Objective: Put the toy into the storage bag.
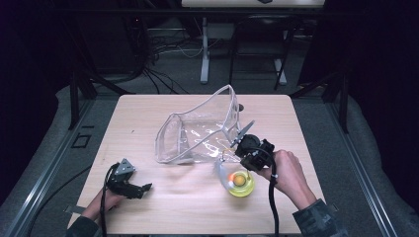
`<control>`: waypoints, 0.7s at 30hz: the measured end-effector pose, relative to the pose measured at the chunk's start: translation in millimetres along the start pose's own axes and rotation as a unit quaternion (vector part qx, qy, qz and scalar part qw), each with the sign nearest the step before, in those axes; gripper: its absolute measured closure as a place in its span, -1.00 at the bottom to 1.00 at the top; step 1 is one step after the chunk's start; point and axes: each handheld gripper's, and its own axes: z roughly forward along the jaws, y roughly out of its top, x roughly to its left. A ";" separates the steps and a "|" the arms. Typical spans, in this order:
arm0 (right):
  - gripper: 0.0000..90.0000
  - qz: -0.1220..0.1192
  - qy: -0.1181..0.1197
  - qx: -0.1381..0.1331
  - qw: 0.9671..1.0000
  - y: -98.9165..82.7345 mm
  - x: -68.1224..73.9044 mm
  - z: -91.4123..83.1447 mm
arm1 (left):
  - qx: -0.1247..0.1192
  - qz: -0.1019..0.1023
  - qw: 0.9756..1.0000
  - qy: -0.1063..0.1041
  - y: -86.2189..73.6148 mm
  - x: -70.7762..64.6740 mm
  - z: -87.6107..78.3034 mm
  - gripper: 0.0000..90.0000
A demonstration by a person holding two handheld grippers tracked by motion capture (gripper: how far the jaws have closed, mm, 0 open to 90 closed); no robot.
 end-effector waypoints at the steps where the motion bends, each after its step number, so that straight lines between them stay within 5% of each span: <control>1: 0.95 0.004 0.000 -0.006 1.000 -0.9 -2.0 -1.9 | 0.000 0.000 1.000 0.000 0.0 0.0 0.0 -0.99; 21: 0.95 0.047 -0.019 0.007 0.999 -12.5 -34.6 -18.2 | 0.000 0.000 1.000 0.000 0.0 0.0 0.0 -0.99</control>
